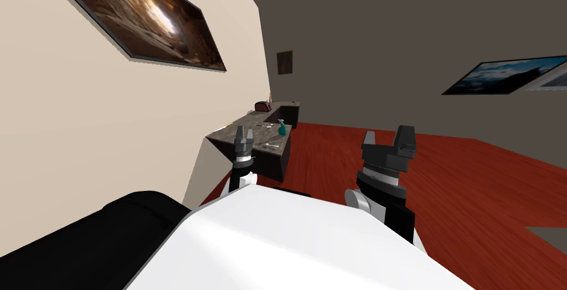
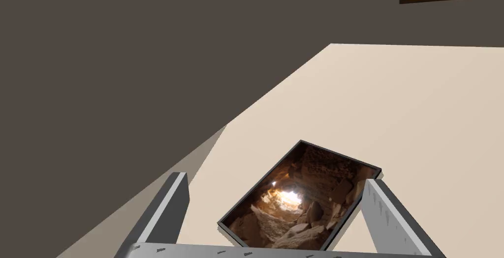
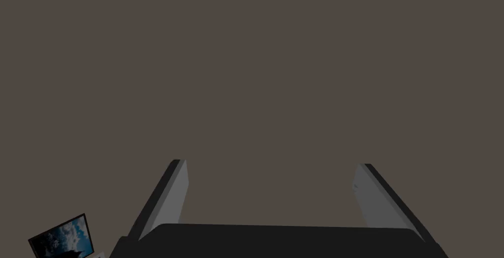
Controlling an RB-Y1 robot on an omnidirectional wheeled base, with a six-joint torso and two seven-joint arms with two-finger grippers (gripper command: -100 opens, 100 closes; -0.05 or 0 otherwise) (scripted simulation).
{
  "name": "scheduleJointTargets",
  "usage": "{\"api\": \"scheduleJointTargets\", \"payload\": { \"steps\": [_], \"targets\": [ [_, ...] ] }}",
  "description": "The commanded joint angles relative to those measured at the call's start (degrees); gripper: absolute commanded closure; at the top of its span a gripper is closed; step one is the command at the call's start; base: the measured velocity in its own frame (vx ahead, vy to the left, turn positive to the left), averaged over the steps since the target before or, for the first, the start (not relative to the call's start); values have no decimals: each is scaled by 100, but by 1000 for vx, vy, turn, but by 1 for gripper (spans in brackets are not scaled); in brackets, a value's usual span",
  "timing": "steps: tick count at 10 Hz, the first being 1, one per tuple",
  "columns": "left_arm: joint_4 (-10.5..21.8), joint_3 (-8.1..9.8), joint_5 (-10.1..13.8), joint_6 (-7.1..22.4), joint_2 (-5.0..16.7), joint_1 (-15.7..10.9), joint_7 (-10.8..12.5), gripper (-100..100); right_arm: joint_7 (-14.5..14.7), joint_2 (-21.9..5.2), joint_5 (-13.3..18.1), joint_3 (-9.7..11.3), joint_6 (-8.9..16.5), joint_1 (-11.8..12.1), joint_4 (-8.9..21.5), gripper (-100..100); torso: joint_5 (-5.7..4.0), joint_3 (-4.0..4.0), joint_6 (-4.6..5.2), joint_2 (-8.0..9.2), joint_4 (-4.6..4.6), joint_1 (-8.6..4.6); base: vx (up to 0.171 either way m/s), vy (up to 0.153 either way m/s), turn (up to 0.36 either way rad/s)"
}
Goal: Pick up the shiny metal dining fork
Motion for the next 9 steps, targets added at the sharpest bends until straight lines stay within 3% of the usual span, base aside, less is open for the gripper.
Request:
{"api": "scheduleJointTargets", "payload": {
  "steps": [1,3,4,7,8,9],
  "targets": [
    [-8,54,-15,100,286,-100,-22,-100,0,0,0,0,0,0,0,0,0,0,0,0,0,0,-5,-13,33],
    [-28,178,-46,341,623,-321,-74,-100,0,0,0,0,0,0,0,0,-2,3,0,5,1,-7,-17,-36,52],
    [-28,178,-46,341,677,-321,-74,-100,0,0,0,0,0,0,0,0,-3,3,0,4,1,-13,-9,-42,13],
    [-59,467,-103,865,1124,-825,-202,-100,0,1,0,0,0,0,0,0,-4,2,0,4,1,-19,-18,-56,69],
    [-59,467,-103,957,1124,-825,-202,-100,0,1,0,1,0,0,0,0,-5,3,0,6,1,-24,-15,-55,24],
    [-64,586,-121,1123,1237,-1025,-257,-100,0,0,0,1,0,0,0,0,-5,3,0,5,1,-21,-6,-51,51]
  ]
}}
